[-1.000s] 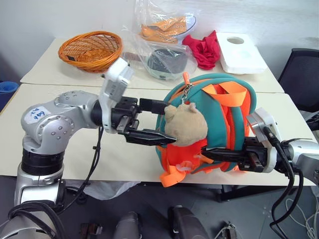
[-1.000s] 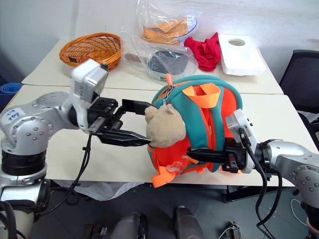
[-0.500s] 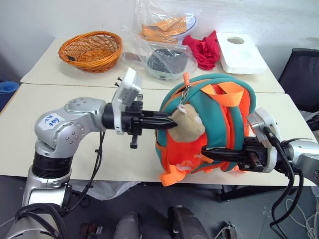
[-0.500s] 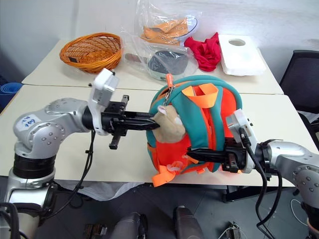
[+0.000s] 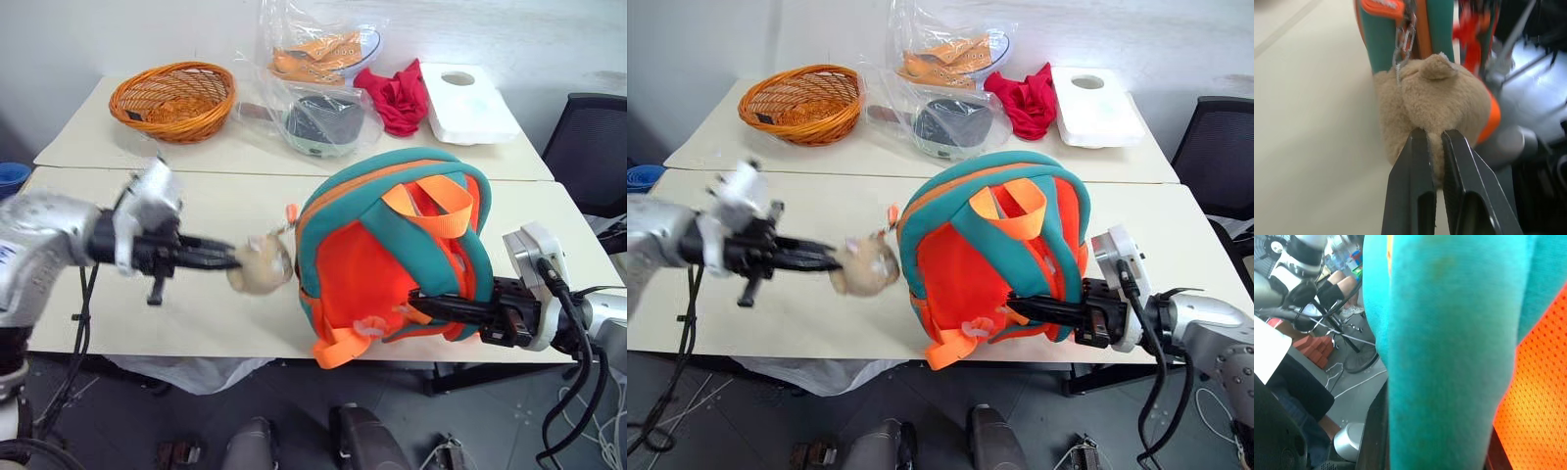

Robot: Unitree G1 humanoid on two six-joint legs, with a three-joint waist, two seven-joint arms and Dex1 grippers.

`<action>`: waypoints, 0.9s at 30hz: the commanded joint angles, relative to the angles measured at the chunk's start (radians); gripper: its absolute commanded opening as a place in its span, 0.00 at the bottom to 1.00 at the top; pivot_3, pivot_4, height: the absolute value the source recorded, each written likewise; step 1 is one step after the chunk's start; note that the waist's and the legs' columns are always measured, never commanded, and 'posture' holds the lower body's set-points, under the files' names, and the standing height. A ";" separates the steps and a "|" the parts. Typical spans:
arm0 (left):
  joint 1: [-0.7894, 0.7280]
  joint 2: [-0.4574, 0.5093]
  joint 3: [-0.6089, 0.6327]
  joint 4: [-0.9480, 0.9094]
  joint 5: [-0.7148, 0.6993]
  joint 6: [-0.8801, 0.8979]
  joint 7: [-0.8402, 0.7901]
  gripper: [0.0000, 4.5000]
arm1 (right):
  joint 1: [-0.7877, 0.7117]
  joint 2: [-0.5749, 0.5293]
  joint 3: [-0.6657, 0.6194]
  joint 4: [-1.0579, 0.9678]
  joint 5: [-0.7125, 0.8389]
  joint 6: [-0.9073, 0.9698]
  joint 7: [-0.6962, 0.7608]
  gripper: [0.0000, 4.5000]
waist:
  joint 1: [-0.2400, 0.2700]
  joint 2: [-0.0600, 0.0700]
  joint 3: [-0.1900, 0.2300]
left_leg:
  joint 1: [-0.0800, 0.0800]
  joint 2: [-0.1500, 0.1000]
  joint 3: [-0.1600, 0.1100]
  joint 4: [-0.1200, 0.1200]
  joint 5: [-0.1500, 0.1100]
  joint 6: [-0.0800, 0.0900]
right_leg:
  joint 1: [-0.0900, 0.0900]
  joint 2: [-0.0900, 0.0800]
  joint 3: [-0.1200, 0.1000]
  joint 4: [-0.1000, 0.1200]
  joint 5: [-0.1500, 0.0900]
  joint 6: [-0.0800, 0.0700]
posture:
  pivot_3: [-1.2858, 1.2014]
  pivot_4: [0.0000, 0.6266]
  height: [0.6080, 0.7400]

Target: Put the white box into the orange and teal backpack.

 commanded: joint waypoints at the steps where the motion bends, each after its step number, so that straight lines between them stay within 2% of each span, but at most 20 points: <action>1: 0.036 -0.018 -0.113 -0.078 0.191 -0.188 0.008 0.00 | -0.006 0.004 -0.020 -0.004 0.017 -0.020 0.005 0.03 | 0.001 0.000 0.000 | 0.000 0.000 0.000 0.000 0.000 0.000 | 0.000 0.000 0.000 0.000 0.000 0.000 | 0.52 0.24 1.00; 7: 0.040 -0.223 -0.263 -0.083 0.377 -0.319 0.147 0.00 | -0.016 0.011 -0.011 0.003 -0.021 -0.046 0.009 0.03 | 0.011 0.000 0.000 | -0.002 0.000 0.000 0.000 -0.001 0.003 | 0.000 0.000 0.001 -0.003 0.001 0.002 | 0.52 0.24 1.00; 11: 0.054 -0.278 -0.243 -0.052 0.386 -0.301 0.179 0.00 | -0.007 0.014 -0.018 0.005 -0.057 -0.071 0.001 0.03 | 0.020 0.000 0.000 | -0.002 -0.001 0.000 0.000 -0.002 0.004 | 0.000 0.000 0.001 -0.004 0.002 0.003 | 0.52 0.24 1.00; 13: 0.066 -0.290 -0.201 -0.033 0.347 -0.264 0.185 0.15 | 0.022 0.008 -0.046 0.008 -0.072 -0.083 0.009 0.03 | 0.022 0.000 0.000 | -0.002 -0.001 0.000 0.000 -0.002 0.004 | 0.001 0.000 0.001 -0.004 0.002 0.004 | 0.52 0.24 1.00; 14: 0.071 -0.292 -0.177 -0.024 0.325 -0.247 0.183 0.18 | 0.042 0.005 -0.069 0.010 -0.069 -0.083 0.011 0.03 | 0.023 0.000 0.000 | -0.002 -0.001 0.000 0.000 -0.002 0.004 | 0.001 0.000 0.001 -0.004 0.002 0.004 | 0.52 0.24 1.00; 15: 0.076 -0.290 -0.154 -0.017 0.305 -0.232 0.180 0.26 | 0.063 0.002 -0.093 0.011 -0.059 -0.080 0.012 0.18 | 0.024 0.000 0.000 | -0.002 -0.001 0.000 0.001 -0.002 0.004 | 0.001 0.000 0.001 -0.004 0.002 0.004 | 0.52 0.24 1.00; 21: 0.091 -0.246 -0.015 0.033 0.238 -0.181 0.162 0.67 | 0.291 -0.023 -0.339 -0.054 0.058 -0.028 0.091 0.62 | 0.024 0.000 0.000 | -0.003 0.000 -0.001 0.000 -0.002 0.004 | 0.001 0.000 -0.001 -0.004 0.002 0.004 | 0.52 0.24 1.00; 23: 0.088 -0.228 0.017 0.057 0.224 -0.176 0.152 0.80 | 0.360 -0.025 -0.404 -0.085 0.034 -0.044 0.117 0.76 | 0.023 0.000 0.000 | -0.002 0.000 -0.001 0.000 -0.002 0.004 | 0.002 0.000 -0.001 -0.004 0.002 0.004 | 0.52 0.24 1.00; 25: 0.072 -0.202 0.083 0.083 0.155 -0.114 0.123 0.95 | 0.446 -0.045 -0.485 -0.089 -0.055 -0.064 0.157 0.91 | 0.020 0.000 0.000 | -0.001 0.000 -0.001 0.000 -0.002 0.004 | 0.003 0.000 -0.001 -0.004 0.003 0.004 | 0.52 0.24 1.00; 26: 0.050 -0.183 0.138 0.088 0.076 -0.036 0.106 0.99 | 0.483 -0.063 -0.542 -0.060 -0.109 -0.081 0.187 0.91 | 0.019 0.000 0.000 | -0.001 0.000 -0.001 0.000 -0.002 0.004 | 0.003 0.000 -0.001 -0.004 0.003 0.004 | 0.52 0.24 1.00; 27: 0.028 -0.156 0.192 0.091 -0.006 0.042 0.085 0.99 | 0.509 -0.085 -0.608 -0.007 -0.154 -0.097 0.222 0.91 | 0.019 -0.001 0.000 | 0.000 0.000 -0.001 0.000 -0.002 0.004 | 0.003 0.000 -0.001 -0.004 0.003 0.004 | 0.52 0.24 1.00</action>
